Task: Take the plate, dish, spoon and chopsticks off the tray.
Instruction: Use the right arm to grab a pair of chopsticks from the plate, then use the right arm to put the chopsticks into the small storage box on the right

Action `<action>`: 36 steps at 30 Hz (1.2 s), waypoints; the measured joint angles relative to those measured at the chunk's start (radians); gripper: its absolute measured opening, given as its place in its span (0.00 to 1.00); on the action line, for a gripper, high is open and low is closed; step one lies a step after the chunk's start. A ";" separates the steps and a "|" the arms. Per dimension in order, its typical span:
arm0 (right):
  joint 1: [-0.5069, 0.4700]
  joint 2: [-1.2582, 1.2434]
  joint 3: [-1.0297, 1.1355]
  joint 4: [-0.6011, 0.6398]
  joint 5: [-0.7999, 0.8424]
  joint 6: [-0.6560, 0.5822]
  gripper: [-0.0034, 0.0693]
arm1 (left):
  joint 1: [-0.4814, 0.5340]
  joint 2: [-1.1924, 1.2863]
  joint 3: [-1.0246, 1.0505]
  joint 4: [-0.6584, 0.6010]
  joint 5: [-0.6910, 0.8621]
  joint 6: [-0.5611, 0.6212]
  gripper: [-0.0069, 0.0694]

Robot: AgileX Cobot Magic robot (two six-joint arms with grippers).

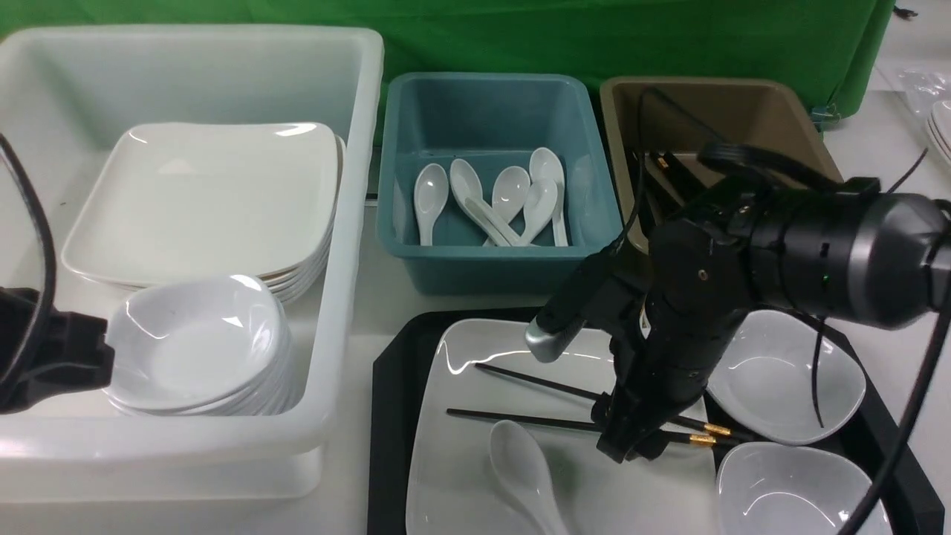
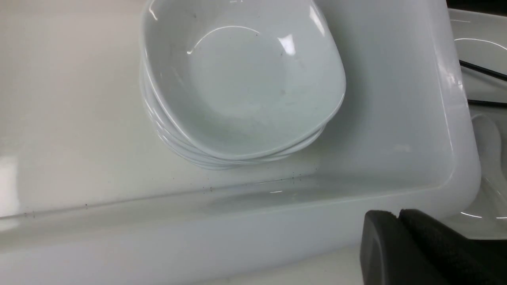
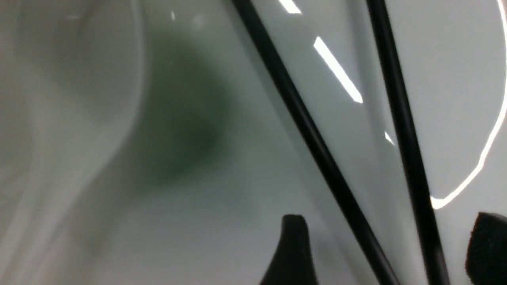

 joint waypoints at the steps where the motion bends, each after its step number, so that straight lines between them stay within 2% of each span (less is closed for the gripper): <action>1: 0.000 0.017 -0.001 -0.002 -0.002 0.000 0.83 | 0.000 0.000 0.000 0.000 0.003 0.000 0.11; 5: 0.000 0.046 -0.001 -0.003 -0.006 0.002 0.82 | 0.000 0.000 0.000 0.000 0.003 0.001 0.11; 7: 0.000 0.048 -0.001 -0.003 -0.022 0.014 0.73 | 0.000 0.000 0.000 -0.008 0.003 0.001 0.11; 10: 0.001 0.048 -0.001 -0.005 -0.046 0.031 0.51 | 0.000 0.000 0.000 -0.019 0.003 0.001 0.11; 12: 0.002 0.048 -0.001 -0.006 -0.063 0.036 0.27 | 0.000 0.000 0.000 -0.022 0.003 0.001 0.11; 13: 0.002 0.048 -0.001 -0.007 -0.067 0.041 0.23 | 0.000 0.000 0.000 -0.023 0.003 0.001 0.11; 23: 0.002 0.012 -0.001 -0.006 -0.072 0.061 0.24 | 0.000 0.000 0.000 -0.024 0.002 0.005 0.11; 33: 0.040 -0.241 -0.001 0.024 -0.063 0.062 0.24 | 0.000 0.000 0.000 -0.030 -0.035 0.005 0.11; 36: -0.003 -0.307 -0.001 0.020 -0.149 0.123 0.24 | 0.000 0.000 0.000 -0.031 -0.035 0.005 0.11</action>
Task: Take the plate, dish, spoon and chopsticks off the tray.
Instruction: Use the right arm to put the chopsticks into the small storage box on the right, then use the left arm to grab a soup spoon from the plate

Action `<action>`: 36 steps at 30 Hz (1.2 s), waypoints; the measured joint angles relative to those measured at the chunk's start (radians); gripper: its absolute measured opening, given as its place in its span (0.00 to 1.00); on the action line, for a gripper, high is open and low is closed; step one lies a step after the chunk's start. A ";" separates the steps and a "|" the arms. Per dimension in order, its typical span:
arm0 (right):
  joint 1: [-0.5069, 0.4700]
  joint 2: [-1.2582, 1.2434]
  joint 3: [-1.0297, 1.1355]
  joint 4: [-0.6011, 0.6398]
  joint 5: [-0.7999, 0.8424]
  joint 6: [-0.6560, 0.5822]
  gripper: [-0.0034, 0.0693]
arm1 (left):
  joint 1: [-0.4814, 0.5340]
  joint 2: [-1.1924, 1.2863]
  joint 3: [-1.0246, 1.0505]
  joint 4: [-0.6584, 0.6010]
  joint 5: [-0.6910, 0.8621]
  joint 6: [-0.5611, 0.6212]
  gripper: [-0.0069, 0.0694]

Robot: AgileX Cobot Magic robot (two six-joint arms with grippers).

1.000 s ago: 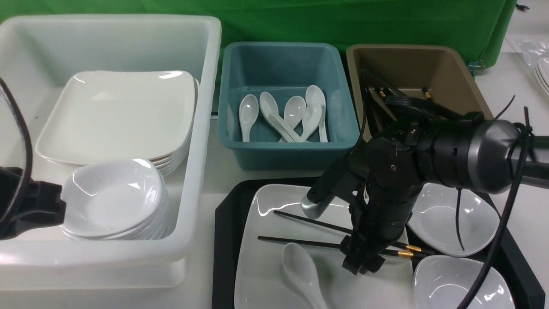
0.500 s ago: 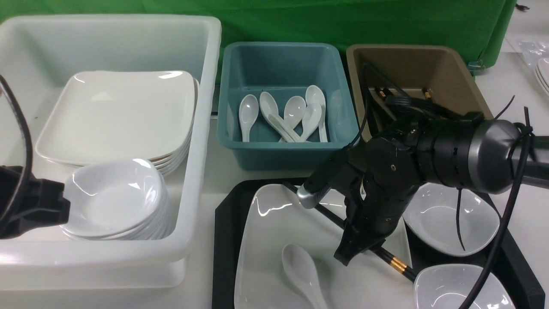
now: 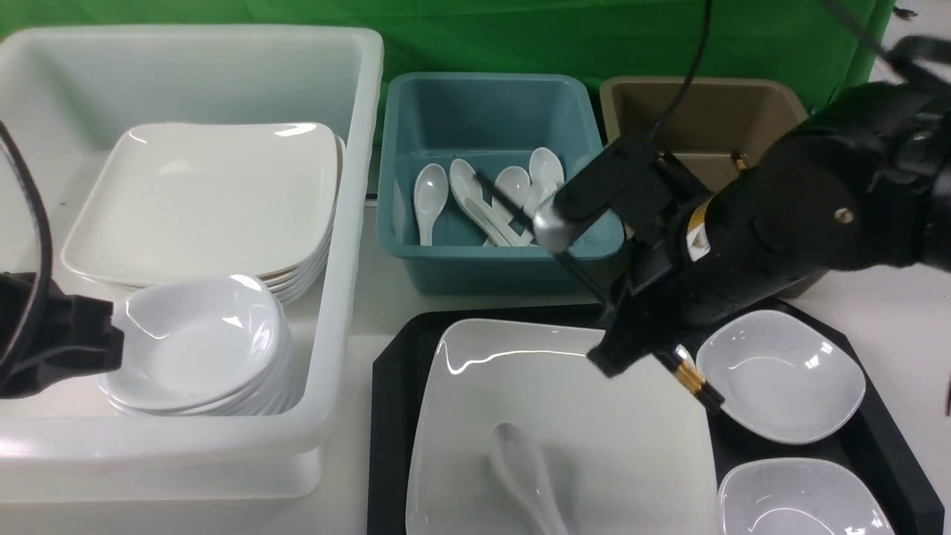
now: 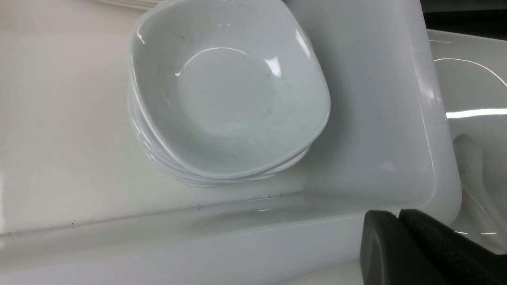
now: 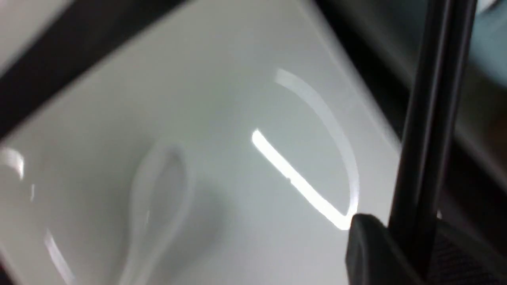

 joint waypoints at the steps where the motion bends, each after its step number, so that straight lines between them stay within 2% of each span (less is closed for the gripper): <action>1: -0.034 -0.013 -0.006 -0.001 -0.060 0.017 0.24 | 0.000 0.000 0.000 -0.004 -0.001 0.000 0.11; 5: -0.200 0.011 -0.077 -0.011 -0.238 0.044 0.24 | 0.000 0.000 0.000 -0.039 -0.040 0.004 0.11; 6: -0.209 0.016 -0.082 -0.011 -0.259 0.046 0.24 | 0.000 0.000 0.000 -0.039 -0.042 0.006 0.11; 9: -0.340 0.149 -0.195 -0.010 -0.408 0.106 0.24 | 0.000 0.000 0.000 -0.103 -0.084 0.041 0.11; 14: -0.403 0.299 -0.295 -0.010 -0.489 0.146 0.24 | -0.020 0.000 0.000 -0.160 -0.081 0.095 0.11; 19: -0.420 0.429 -0.362 -0.009 -0.501 0.146 0.25 | -0.118 0.002 0.000 -0.174 -0.056 0.091 0.09; 22: -0.420 0.470 -0.367 -0.009 -0.484 0.146 0.33 | -0.247 0.031 0.000 -0.143 -0.056 0.007 0.09; 23: -0.420 0.477 -0.368 -0.008 -0.463 0.146 0.39 | -0.332 0.057 -0.001 -0.099 -0.058 -0.045 0.09; 24: -0.420 0.478 -0.368 -0.008 -0.460 0.146 0.40 | -0.343 0.066 -0.001 -0.092 -0.059 -0.053 0.09; 27: -0.420 0.472 -0.369 -0.008 -0.387 0.146 0.50 | -0.559 0.166 -0.001 0.046 -0.075 -0.239 0.09; 28: -0.420 0.471 -0.369 -0.008 -0.382 0.146 0.51 | -0.570 0.172 -0.001 0.054 -0.075 -0.252 0.09; 29: -0.420 0.455 -0.369 -0.009 -0.332 0.146 0.54 | -0.633 0.217 -0.002 0.097 -0.085 -0.319 0.09; 32: -0.420 0.407 -0.369 -0.010 -0.208 0.146 0.55 | -0.741 0.311 -0.027 0.161 -0.093 -0.403 0.09; 34: -0.420 0.319 -0.369 -0.013 -0.053 0.142 0.51 | -0.791 0.378 -0.066 0.164 -0.093 -0.446 0.09; 36: -0.420 0.278 -0.369 -0.013 0.017 0.133 0.47 | -0.805 0.408 -0.087 0.164 -0.094 -0.463 0.10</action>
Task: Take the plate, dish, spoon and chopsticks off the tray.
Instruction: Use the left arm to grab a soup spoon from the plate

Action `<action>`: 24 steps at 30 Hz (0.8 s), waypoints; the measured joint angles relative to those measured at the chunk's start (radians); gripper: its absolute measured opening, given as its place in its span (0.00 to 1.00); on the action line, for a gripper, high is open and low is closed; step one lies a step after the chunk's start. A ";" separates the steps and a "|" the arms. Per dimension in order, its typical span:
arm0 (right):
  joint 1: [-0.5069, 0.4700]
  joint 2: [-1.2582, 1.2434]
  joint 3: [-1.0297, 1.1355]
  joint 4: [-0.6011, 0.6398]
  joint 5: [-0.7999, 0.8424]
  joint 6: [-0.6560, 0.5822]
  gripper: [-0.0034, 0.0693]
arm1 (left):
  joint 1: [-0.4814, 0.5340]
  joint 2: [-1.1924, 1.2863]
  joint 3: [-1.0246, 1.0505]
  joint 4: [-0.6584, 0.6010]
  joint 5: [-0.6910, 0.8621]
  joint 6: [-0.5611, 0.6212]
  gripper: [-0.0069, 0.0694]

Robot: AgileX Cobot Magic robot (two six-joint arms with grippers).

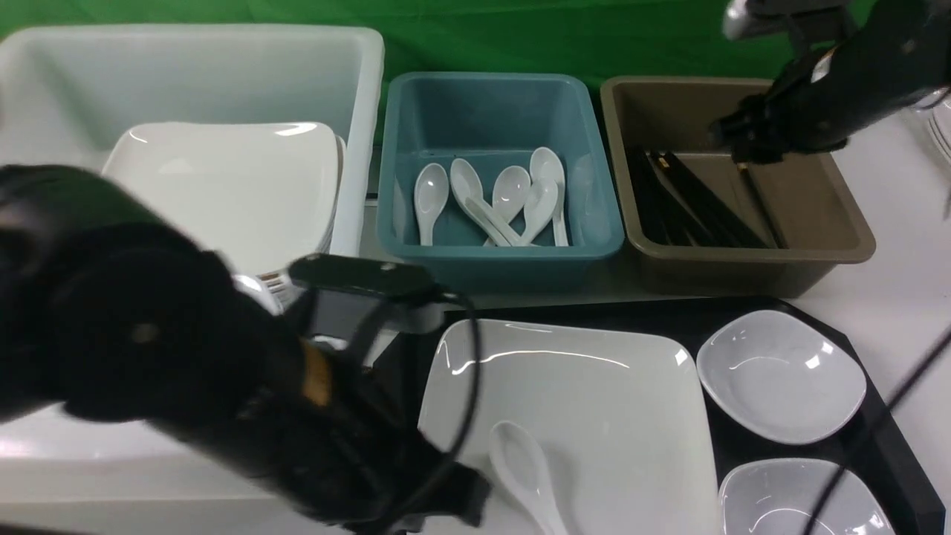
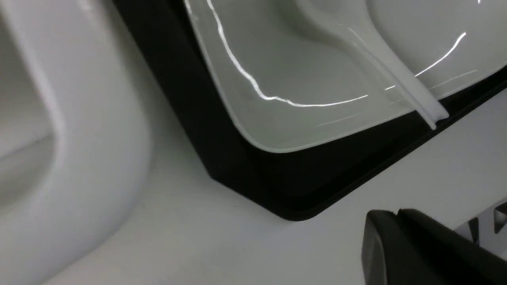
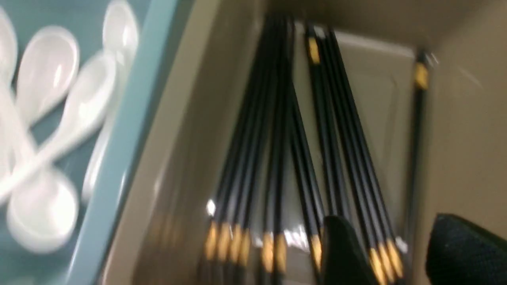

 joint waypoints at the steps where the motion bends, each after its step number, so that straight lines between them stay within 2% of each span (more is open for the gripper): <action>1: 0.000 -0.077 -0.002 -0.001 0.130 -0.018 0.37 | -0.015 0.052 -0.040 0.000 -0.003 -0.017 0.11; 4: 0.000 -0.196 -0.008 -0.002 0.306 -0.023 0.23 | -0.023 0.143 -0.109 -0.004 -0.004 -0.052 0.17; 6: 0.000 -0.252 -0.009 -0.004 0.374 -0.023 0.19 | -0.023 0.174 -0.135 -0.005 -0.005 -0.068 0.21; 7: 0.000 -0.310 -0.009 -0.004 0.440 -0.024 0.17 | -0.023 0.225 -0.162 -0.011 -0.007 -0.085 0.27; 12: 0.000 -0.442 0.020 0.003 0.512 -0.025 0.18 | -0.023 0.373 -0.224 -0.064 -0.009 -0.112 0.51; 14: 0.000 -0.516 0.085 0.008 0.515 -0.025 0.20 | -0.023 0.444 -0.248 -0.092 -0.012 -0.114 0.62; 17: 0.000 -0.580 0.169 0.010 0.502 -0.025 0.23 | -0.023 0.529 -0.283 -0.122 -0.024 -0.122 0.73; 20: 0.000 -0.633 0.246 0.011 0.464 -0.025 0.24 | -0.023 0.585 -0.311 -0.138 -0.026 -0.138 0.77; 24: 0.000 -0.679 0.336 0.011 0.398 -0.025 0.26 | -0.023 0.645 -0.332 -0.163 -0.029 -0.144 0.77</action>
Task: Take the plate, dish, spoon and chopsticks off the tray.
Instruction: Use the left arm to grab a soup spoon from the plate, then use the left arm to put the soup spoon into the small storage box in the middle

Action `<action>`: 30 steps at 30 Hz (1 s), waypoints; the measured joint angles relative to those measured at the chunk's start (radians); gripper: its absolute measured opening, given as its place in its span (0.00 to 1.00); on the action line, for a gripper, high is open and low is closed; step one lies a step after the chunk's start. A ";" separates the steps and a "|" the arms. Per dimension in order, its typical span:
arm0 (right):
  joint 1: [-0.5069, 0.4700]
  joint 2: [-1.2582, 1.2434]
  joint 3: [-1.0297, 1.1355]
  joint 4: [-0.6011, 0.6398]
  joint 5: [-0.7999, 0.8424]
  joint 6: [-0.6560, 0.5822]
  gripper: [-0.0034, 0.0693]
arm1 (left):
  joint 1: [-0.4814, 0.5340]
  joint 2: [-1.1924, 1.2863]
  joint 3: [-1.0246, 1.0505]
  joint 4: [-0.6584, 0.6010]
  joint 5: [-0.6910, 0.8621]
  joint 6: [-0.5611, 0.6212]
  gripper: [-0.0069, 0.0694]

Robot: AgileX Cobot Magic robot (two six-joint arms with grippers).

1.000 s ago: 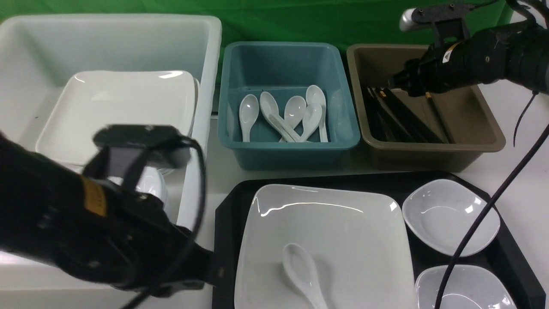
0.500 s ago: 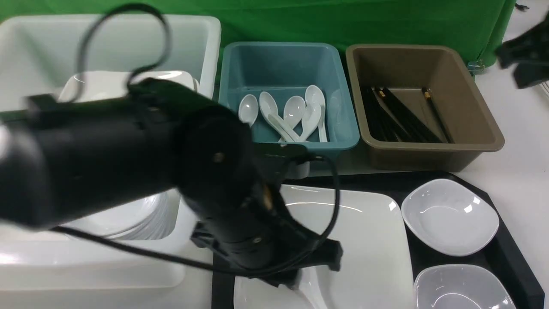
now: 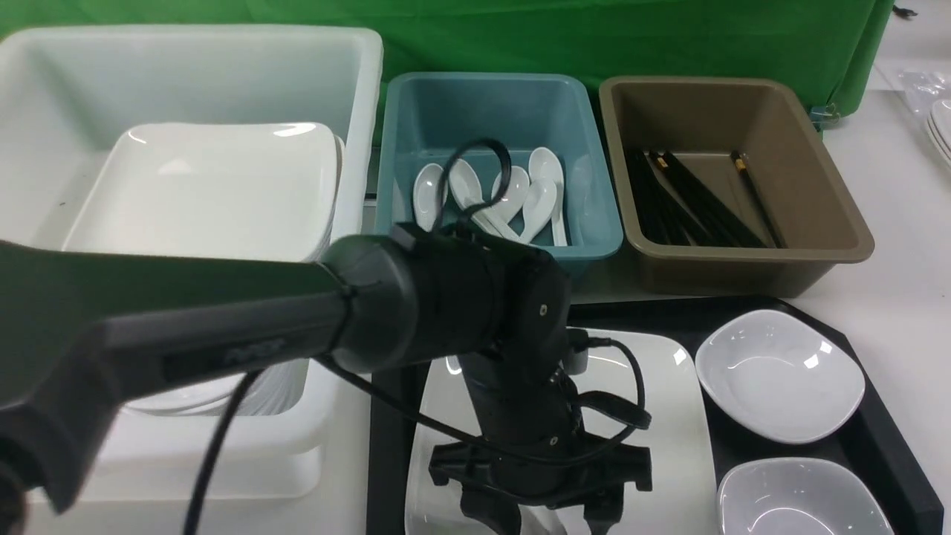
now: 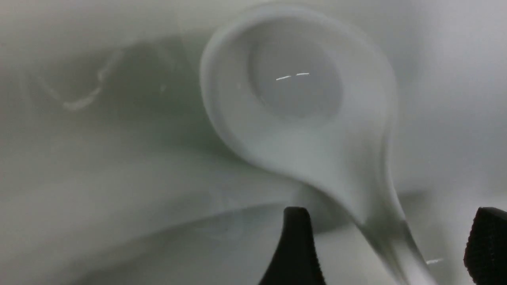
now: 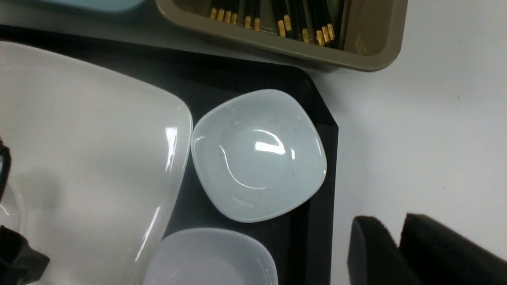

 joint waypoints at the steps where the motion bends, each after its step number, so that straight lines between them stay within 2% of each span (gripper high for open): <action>1: 0.000 -0.003 0.009 0.000 -0.005 0.000 0.27 | 0.000 0.008 -0.004 -0.002 0.003 -0.004 0.76; 3: 0.000 -0.004 0.014 0.000 -0.014 0.000 0.27 | 0.000 0.012 -0.008 -0.004 0.001 -0.011 0.73; 6: 0.000 -0.004 0.015 0.001 -0.039 0.000 0.28 | 0.000 0.019 -0.011 -0.003 0.001 -0.019 0.61; 8: 0.000 -0.004 0.015 0.001 -0.049 0.000 0.29 | 0.000 0.020 -0.011 0.003 0.000 -0.021 0.52; 10: 0.000 -0.004 0.015 0.002 -0.051 0.000 0.30 | 0.000 0.021 -0.011 0.023 0.001 -0.018 0.38; 11: 0.000 -0.004 0.015 0.002 -0.051 0.000 0.30 | 0.000 0.021 -0.011 0.023 0.001 -0.018 0.37; 13: 0.000 -0.004 0.015 0.003 -0.052 0.000 0.31 | 0.000 0.021 -0.011 0.052 0.004 -0.017 0.22; 24: 0.000 -0.004 0.015 0.003 -0.049 0.000 0.34 | 0.000 -0.056 -0.011 0.104 0.006 0.068 0.23; 30: 0.000 -0.004 0.015 0.004 -0.049 0.000 0.35 | 0.023 -0.165 -0.114 0.117 0.009 0.119 0.23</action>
